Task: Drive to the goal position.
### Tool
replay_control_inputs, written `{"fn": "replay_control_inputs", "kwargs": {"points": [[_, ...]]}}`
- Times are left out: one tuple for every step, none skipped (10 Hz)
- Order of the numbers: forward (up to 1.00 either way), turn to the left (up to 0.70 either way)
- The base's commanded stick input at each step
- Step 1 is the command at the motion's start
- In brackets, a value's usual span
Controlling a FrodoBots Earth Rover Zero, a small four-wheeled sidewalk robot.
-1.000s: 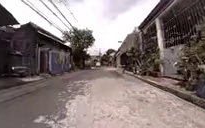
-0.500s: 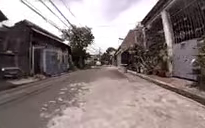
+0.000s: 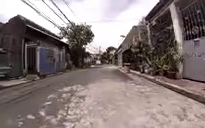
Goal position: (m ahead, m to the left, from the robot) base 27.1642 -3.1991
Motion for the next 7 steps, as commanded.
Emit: {"fn": "replay_control_inputs", "kwargs": {"points": [[1.00, 0.00], [1.00, 0.00], [1.00, 0.00], [1.00, -0.05], [1.00, -0.22], [1.00, -0.38], [1.00, -0.40]]}}
